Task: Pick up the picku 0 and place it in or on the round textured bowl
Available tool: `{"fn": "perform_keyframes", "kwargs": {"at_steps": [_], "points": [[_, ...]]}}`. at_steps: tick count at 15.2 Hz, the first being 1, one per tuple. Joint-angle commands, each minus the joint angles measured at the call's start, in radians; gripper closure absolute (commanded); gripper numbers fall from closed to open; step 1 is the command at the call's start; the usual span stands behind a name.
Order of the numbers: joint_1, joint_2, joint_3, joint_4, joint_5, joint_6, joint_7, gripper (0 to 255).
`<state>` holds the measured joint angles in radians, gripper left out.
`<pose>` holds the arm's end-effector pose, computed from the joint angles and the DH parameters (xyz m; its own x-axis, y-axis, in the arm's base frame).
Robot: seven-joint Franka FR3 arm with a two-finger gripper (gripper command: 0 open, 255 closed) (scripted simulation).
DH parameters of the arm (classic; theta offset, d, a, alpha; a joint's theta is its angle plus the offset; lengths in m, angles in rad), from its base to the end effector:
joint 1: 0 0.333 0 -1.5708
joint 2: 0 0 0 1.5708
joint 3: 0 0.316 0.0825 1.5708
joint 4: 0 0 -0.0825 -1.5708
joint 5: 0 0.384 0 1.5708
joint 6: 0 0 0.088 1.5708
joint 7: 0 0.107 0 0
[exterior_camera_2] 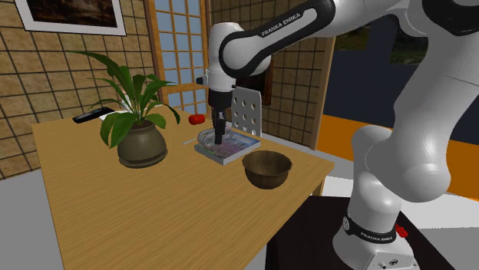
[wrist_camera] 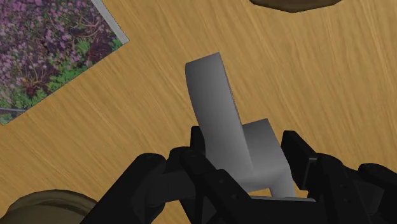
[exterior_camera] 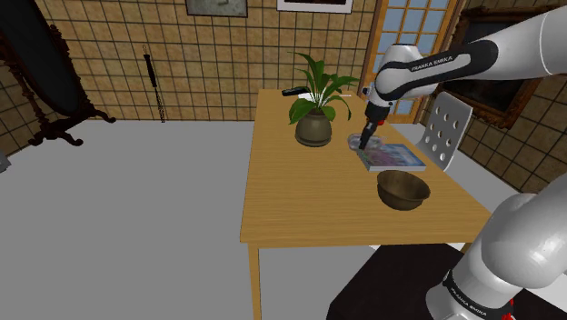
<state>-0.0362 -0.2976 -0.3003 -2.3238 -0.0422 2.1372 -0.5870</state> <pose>0.4398 -0.1614 0.4614 0.9551 0.2750 0.1100 0.2752 -0.9613 0.0141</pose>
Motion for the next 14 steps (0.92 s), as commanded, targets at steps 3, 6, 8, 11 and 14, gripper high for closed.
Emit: {"fn": "perform_keyframes", "kwargs": {"at_steps": [3,6,8,11,14], "points": [[-0.040,-0.167,-0.003,-0.140,-0.051,-0.023,-0.004,255],[-0.075,-0.294,-0.003,-0.235,-0.086,-0.055,-0.010,255],[-0.102,-0.382,-0.004,-0.293,-0.107,-0.084,-0.018,255],[-0.148,-0.518,-0.008,-0.372,-0.137,-0.142,-0.036,255],[-0.169,-0.565,-0.017,-0.423,-0.154,-0.139,-0.047,255]]}}
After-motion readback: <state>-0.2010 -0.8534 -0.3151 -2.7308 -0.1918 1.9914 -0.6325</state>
